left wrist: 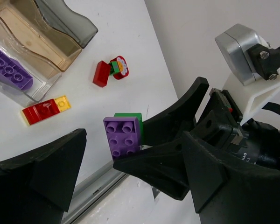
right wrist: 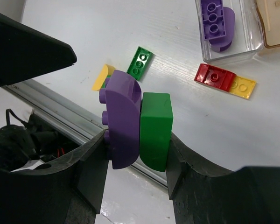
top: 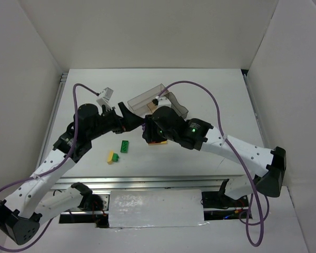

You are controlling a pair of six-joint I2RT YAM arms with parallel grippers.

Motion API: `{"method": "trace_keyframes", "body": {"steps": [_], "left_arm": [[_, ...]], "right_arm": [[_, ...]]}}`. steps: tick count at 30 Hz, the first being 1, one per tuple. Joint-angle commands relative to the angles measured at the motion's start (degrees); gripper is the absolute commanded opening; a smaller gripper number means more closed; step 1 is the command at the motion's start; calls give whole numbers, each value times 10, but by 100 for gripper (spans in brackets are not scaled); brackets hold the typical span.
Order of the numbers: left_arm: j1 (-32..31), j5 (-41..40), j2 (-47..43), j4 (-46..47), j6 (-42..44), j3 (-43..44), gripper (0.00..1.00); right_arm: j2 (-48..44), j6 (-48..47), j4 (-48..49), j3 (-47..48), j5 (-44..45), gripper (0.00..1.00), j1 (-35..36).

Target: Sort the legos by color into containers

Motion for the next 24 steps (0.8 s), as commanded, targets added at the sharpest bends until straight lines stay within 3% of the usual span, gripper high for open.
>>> {"method": "trace_keyframes", "body": {"steps": [1,15,18,20,24], "left_arm": [[-5,-10,-1,39,-8,5,95],[-23,-5,28,65,-17,-6,86],[-27,-3,31,66,-17,-8,72],[-30,0,32,73,-19,-9,57],[-31,17,35,89,-20,-10,17]], "right_arm": [[1,3,13,39,9,35,4],[-29,-4,83,11,-32,36,8],[-31,-4,90,9,-27,36,9],[-25,-4,90,11,-21,37,8],[-6,-3,90,20,-14,38,7]]}}
